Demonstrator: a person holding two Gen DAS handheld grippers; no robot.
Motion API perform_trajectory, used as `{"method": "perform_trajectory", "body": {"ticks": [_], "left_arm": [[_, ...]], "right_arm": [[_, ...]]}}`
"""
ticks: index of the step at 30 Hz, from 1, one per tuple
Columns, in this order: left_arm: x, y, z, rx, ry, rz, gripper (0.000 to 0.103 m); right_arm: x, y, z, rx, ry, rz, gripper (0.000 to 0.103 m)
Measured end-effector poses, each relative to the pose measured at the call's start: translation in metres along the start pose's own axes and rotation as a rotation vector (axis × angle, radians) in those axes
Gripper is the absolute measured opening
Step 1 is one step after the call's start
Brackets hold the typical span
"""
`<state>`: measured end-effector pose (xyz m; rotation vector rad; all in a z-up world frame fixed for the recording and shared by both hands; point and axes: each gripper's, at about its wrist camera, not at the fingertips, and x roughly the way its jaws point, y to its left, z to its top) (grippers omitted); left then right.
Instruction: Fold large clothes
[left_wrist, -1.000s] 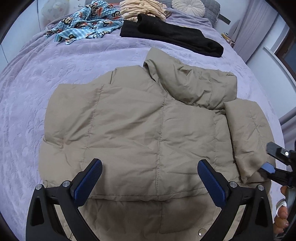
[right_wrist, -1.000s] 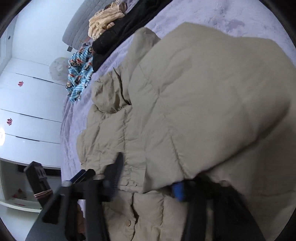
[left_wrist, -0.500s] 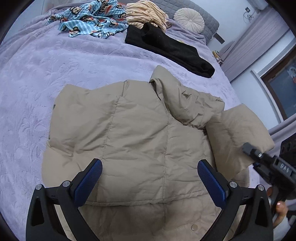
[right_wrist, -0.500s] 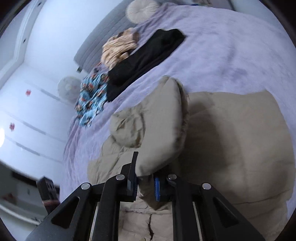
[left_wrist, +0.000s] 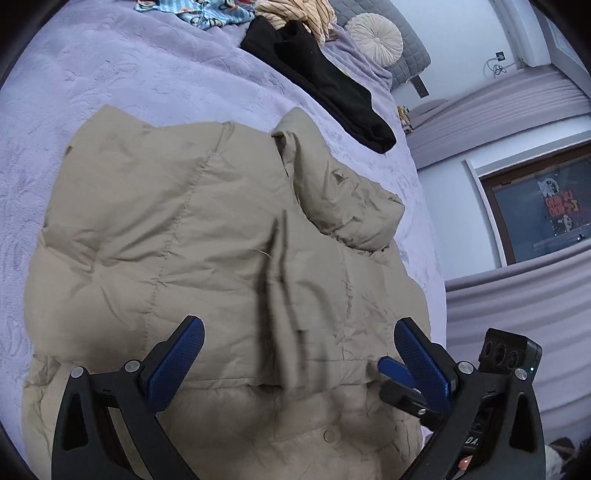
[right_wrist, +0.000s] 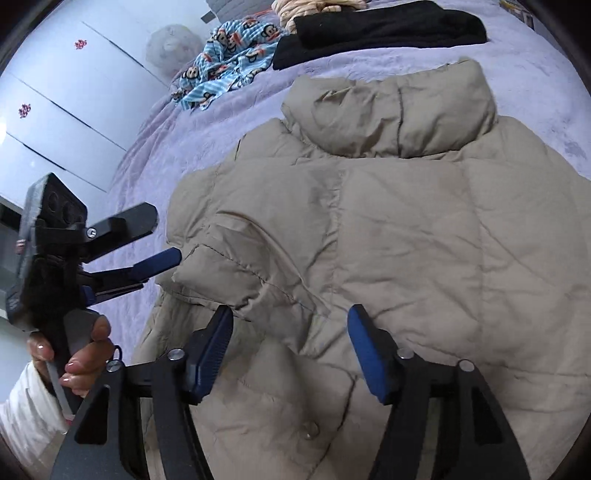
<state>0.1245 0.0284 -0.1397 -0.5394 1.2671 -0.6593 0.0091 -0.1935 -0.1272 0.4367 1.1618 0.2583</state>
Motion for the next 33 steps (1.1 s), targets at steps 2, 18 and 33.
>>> {"method": "perform_trajectory", "body": {"ticks": [2,18,33], "left_arm": [[0.014,-0.004,-0.001,0.002,0.045,-0.016,0.103],[0.029,-0.085,0.005,0.183,-0.019,-0.034,0.01],[0.056,-0.015,-0.013,0.147,0.058,0.258,0.017]], "right_arm": [[-0.023,-0.016,-0.008,0.033,-0.024,-0.014,0.069],[-0.067,-0.122,-0.071,0.163,-0.022,-0.188,0.023],[-0.075,-0.191,-0.052,0.19,-0.123,-0.405,0.0]]}}
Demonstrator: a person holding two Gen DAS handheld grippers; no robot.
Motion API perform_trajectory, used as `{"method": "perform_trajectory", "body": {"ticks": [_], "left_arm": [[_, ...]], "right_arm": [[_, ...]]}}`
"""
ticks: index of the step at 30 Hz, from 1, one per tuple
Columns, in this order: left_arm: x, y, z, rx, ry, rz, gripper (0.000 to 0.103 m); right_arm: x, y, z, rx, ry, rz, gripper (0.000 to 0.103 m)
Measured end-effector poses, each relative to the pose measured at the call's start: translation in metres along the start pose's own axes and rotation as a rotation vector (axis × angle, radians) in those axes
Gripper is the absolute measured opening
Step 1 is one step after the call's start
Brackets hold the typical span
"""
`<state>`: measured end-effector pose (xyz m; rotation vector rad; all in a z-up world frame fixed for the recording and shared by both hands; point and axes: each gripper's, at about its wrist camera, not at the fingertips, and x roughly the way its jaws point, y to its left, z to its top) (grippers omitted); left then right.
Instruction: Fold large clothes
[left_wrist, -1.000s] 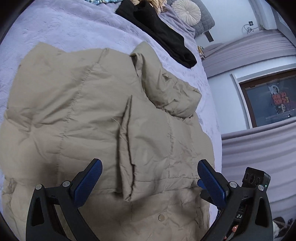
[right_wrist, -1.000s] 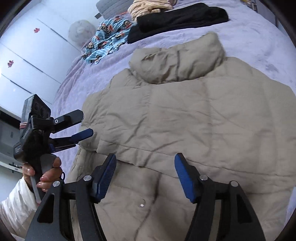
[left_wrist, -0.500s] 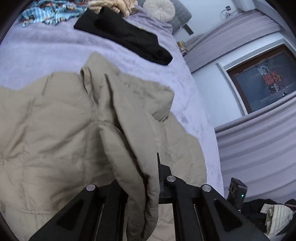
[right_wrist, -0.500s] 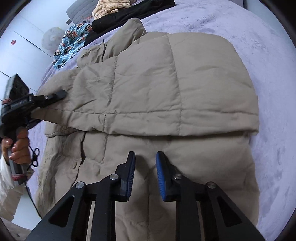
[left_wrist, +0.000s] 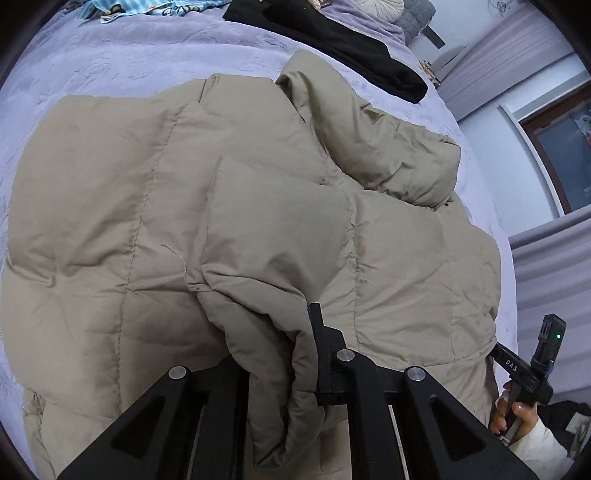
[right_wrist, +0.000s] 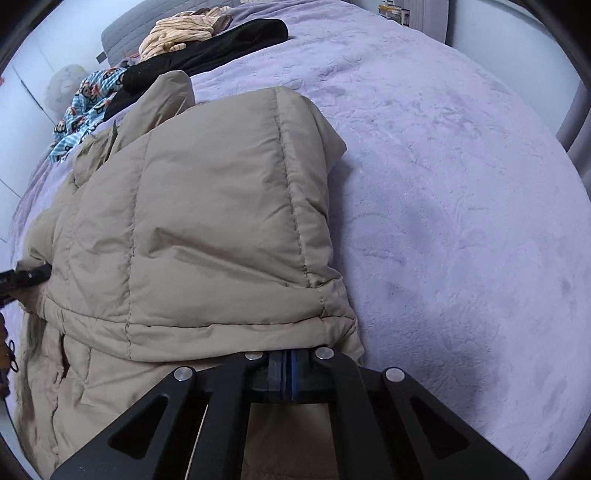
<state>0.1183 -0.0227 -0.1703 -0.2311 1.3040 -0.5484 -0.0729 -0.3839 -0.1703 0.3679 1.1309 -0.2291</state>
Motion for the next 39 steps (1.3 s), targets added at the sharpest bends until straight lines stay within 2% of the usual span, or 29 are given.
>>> {"method": "perform_trajectory", "body": {"ticks": [2,3,4,6,9,11,14,16,18,20,24,25,27,29,32,35,37,39], "left_arm": [[-0.011,0.003,-0.001,0.012,-0.013,0.064,0.028],[-0.019,0.005,-0.001,0.022,-0.025,0.103,0.036],[-0.026,0.008,-0.001,0.031,-0.043,0.151,0.05],[-0.044,0.016,-0.002,0.039,-0.091,0.235,0.06],[-0.067,0.031,-0.003,0.024,-0.126,0.258,0.06],[-0.08,0.036,-0.002,0.012,-0.151,0.237,0.06],[-0.087,0.026,0.001,0.04,-0.174,0.18,0.06],[-0.079,0.01,0.006,0.085,-0.166,0.13,0.06],[-0.072,-0.005,0.009,0.131,-0.157,0.08,0.06],[-0.062,-0.016,0.011,0.18,-0.136,0.067,0.06],[-0.023,-0.023,0.009,0.228,-0.077,0.155,0.06],[-0.014,-0.021,0.011,0.223,-0.071,0.165,0.06],[0.003,-0.021,0.019,0.205,-0.078,0.155,0.06],[0.014,-0.026,0.027,0.211,-0.095,0.146,0.06],[0.029,-0.037,0.029,0.267,-0.106,0.174,0.06],[0.022,-0.042,0.025,0.281,-0.102,0.218,0.06],[0.005,-0.04,0.021,0.271,-0.123,0.228,0.06],[-0.011,-0.035,0.014,0.261,-0.141,0.232,0.06]], "right_arm": [[0.0,-0.003,0.001,0.023,0.005,0.021,0.0],[-0.001,-0.005,0.002,0.03,0.009,0.028,0.0],[-0.003,-0.004,0.001,0.036,0.015,0.032,0.0],[-0.01,-0.006,0.0,0.051,0.037,0.036,0.0],[-0.037,-0.01,-0.014,0.09,0.049,0.023,0.005],[-0.057,-0.014,-0.027,0.121,0.038,0.025,0.006],[-0.084,-0.019,-0.035,0.137,-0.033,0.004,0.006],[-0.088,-0.022,-0.022,0.146,-0.067,0.012,0.006],[-0.081,-0.022,0.002,0.174,-0.089,0.061,0.006],[-0.071,-0.011,0.028,0.172,-0.114,0.116,0.006],[-0.044,0.028,0.065,0.079,-0.106,0.163,0.006],[-0.035,0.036,0.071,0.053,-0.094,0.149,0.006],[-0.013,0.044,0.076,0.007,-0.067,0.067,0.006],[0.007,0.034,0.078,0.016,-0.044,0.022,0.002],[0.026,0.004,0.081,0.103,-0.034,0.031,0.0],[0.033,-0.015,0.083,0.151,-0.03,0.053,0.0],[0.022,-0.017,0.082,0.157,-0.027,0.051,0.0],[0.004,-0.013,0.077,0.136,-0.044,0.037,0.005]]}}
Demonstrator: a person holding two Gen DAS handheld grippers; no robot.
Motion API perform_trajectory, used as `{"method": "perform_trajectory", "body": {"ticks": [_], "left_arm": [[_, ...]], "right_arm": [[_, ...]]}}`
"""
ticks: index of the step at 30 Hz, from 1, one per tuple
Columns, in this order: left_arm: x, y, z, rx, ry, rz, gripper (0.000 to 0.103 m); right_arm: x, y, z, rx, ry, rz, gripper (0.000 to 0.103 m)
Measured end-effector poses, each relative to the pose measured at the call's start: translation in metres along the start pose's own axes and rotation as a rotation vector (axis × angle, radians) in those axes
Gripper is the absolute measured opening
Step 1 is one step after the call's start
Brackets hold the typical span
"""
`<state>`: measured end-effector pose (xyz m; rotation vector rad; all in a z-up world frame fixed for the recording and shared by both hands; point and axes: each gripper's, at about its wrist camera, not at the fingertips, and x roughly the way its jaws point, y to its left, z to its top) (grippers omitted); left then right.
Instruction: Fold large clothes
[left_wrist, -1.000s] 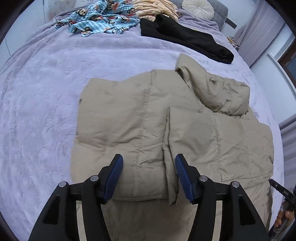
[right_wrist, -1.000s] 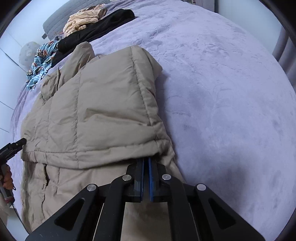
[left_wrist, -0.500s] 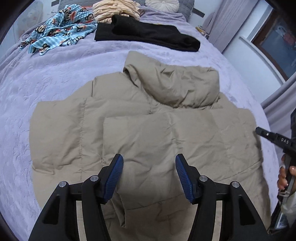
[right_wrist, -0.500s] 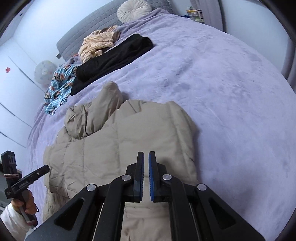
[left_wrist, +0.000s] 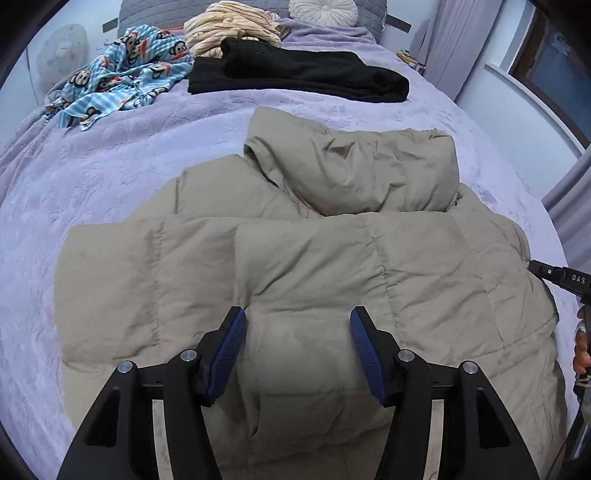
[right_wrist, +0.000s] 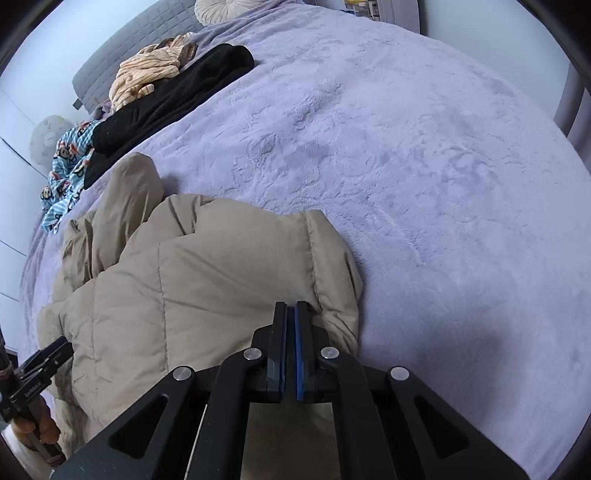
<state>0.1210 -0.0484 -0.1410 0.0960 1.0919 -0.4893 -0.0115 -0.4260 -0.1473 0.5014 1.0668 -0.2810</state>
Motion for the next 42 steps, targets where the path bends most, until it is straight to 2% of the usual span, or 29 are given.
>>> {"method": "perform_trajectory", "body": {"ticks": [5,10,18,23,25,26,28,30,32,37,39,42], "left_arm": [[-0.002,0.012,-0.026,-0.03,0.063,0.029,0.06],[0.003,0.011,-0.042,-0.073,0.067,0.038,0.06],[0.003,0.006,-0.054,-0.037,0.085,0.066,0.06],[-0.016,0.002,-0.051,-0.088,0.111,0.125,0.06],[-0.029,0.001,-0.051,-0.126,0.123,0.117,0.06],[-0.035,0.0,-0.053,-0.14,0.133,0.106,0.06],[-0.047,-0.007,-0.057,-0.14,0.153,0.105,0.06],[-0.06,-0.015,-0.064,-0.126,0.171,0.121,0.06],[-0.073,-0.024,-0.071,-0.118,0.186,0.134,0.06],[-0.099,-0.042,-0.092,-0.161,0.216,0.155,0.06],[-0.108,-0.048,-0.102,-0.178,0.22,0.162,0.06],[-0.119,-0.056,-0.115,-0.207,0.231,0.166,0.06]], "right_arm": [[-0.037,0.011,-0.038,-0.082,-0.023,-0.002,0.005],[-0.031,0.012,-0.068,-0.143,0.008,-0.04,0.005],[-0.012,0.004,-0.069,-0.161,0.02,-0.036,0.005],[-0.021,0.004,-0.062,-0.145,0.068,-0.039,0.006],[-0.034,0.004,-0.059,-0.112,0.08,-0.017,0.007],[-0.039,0.003,-0.06,-0.094,0.088,-0.002,0.009],[-0.052,0.0,-0.064,-0.051,0.109,0.028,0.02],[-0.063,-0.002,-0.072,-0.016,0.124,0.037,0.047],[-0.076,-0.004,-0.08,0.01,0.135,0.049,0.051],[-0.093,-0.01,-0.104,0.07,0.211,0.089,0.051],[-0.097,-0.01,-0.114,0.071,0.235,0.095,0.058],[-0.102,-0.009,-0.125,0.068,0.265,0.101,0.062]]}}
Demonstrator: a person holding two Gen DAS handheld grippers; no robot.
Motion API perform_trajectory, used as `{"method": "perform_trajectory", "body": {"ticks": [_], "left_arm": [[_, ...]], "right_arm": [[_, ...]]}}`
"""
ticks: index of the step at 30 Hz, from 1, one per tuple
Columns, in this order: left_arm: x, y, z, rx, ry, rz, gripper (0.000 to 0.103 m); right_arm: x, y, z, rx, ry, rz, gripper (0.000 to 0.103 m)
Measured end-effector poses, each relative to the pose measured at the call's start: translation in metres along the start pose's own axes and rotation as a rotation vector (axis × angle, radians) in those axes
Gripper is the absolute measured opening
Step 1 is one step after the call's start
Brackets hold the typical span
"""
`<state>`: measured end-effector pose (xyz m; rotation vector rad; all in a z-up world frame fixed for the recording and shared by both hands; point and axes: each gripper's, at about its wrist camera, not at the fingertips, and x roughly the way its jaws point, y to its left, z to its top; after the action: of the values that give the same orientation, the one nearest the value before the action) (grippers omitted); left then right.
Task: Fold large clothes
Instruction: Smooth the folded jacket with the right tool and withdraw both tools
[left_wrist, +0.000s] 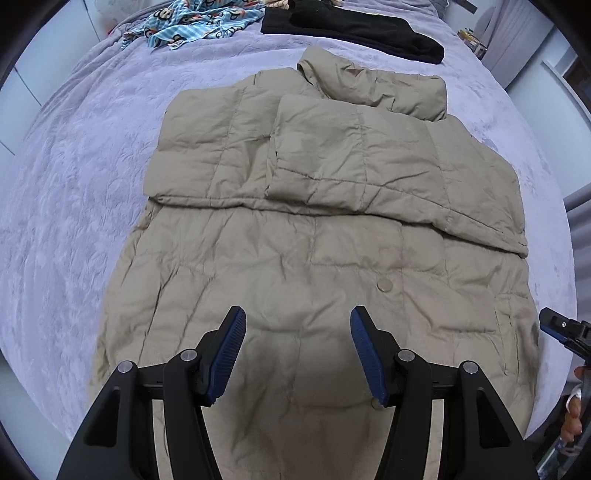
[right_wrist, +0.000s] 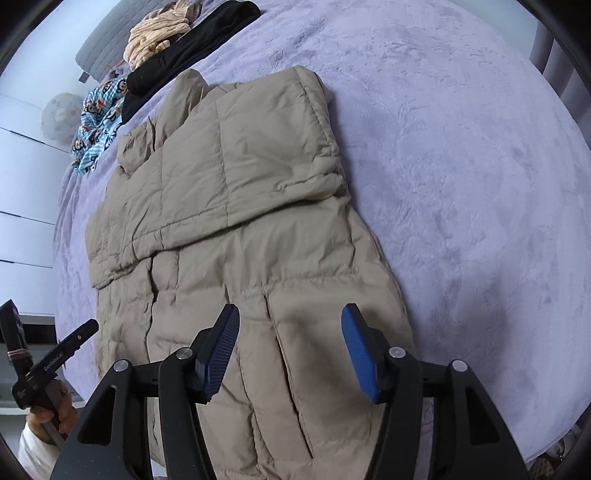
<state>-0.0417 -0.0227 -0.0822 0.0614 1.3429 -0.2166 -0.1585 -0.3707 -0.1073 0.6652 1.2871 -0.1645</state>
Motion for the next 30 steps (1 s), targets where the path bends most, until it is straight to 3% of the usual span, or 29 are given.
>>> {"method": "perform_trajectory", "body": {"ticks": [3,4,6,17,30], "left_arm": [[-0.009,-0.003,-0.017,-0.017,0.007,-0.006,0.063],[-0.011,-0.004,-0.022,-0.016,0.007,-0.004,0.085],[-0.02,-0.005,-0.03,-0.02,-0.024,0.004,0.103],[-0.028,0.023,-0.057,0.046,-0.016,0.032,0.103],[-0.026,0.084,-0.1,0.087,0.022,0.041,0.103]], "right_arm": [[0.0,0.003,-0.011,-0.007,0.031,0.01,0.063],[0.0,0.004,-0.014,-0.013,0.038,0.007,0.064],[-0.003,0.008,-0.021,-0.018,0.047,0.009,0.068],[-0.011,0.03,-0.062,0.022,0.026,0.028,0.078],[-0.018,0.049,-0.146,0.173,-0.025,0.08,0.085]]}}
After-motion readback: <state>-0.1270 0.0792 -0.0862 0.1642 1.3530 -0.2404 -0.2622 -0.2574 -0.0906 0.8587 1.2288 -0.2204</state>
